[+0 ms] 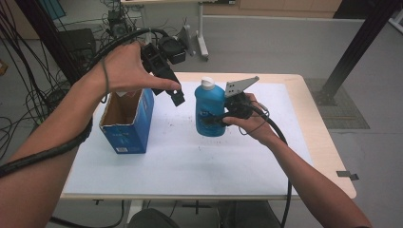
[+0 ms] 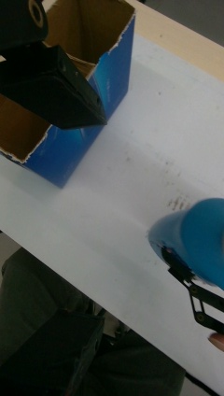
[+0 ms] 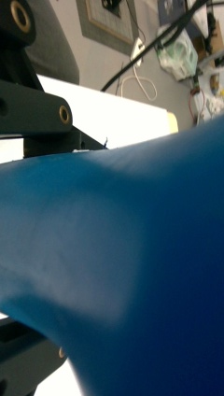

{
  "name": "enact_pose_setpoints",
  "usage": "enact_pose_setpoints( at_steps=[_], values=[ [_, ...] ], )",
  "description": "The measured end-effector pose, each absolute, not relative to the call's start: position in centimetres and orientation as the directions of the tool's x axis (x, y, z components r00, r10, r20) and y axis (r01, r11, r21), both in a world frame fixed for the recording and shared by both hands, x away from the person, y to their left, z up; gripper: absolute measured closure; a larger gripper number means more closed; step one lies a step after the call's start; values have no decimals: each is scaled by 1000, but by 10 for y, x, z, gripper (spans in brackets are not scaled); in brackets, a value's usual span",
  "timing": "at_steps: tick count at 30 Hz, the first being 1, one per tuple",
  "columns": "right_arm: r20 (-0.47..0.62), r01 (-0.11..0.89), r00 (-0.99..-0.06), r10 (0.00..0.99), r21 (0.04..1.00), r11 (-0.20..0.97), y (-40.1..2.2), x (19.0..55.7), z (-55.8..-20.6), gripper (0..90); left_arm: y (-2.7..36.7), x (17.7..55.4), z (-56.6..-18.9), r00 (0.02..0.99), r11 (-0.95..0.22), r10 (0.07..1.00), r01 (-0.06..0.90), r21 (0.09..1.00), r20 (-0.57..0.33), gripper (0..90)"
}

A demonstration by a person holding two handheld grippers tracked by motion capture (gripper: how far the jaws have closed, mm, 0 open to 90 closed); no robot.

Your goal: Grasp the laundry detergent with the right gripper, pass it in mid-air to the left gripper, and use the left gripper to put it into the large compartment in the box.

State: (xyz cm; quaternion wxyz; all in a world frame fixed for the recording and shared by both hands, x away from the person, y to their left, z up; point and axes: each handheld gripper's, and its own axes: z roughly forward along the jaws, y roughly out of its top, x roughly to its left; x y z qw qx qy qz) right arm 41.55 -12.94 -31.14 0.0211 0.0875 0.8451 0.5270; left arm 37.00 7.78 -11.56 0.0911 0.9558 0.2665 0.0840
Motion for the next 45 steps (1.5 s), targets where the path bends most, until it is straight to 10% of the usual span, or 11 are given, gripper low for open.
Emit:
enact_pose_setpoints(
  at_steps=[45],
  values=[
    [3, -14, -999, -43, 922, 387, -75, 391, -299, 443, 47, 371, -125, 952, -947, 305, 299, 118, 34, 60]
  ],
)
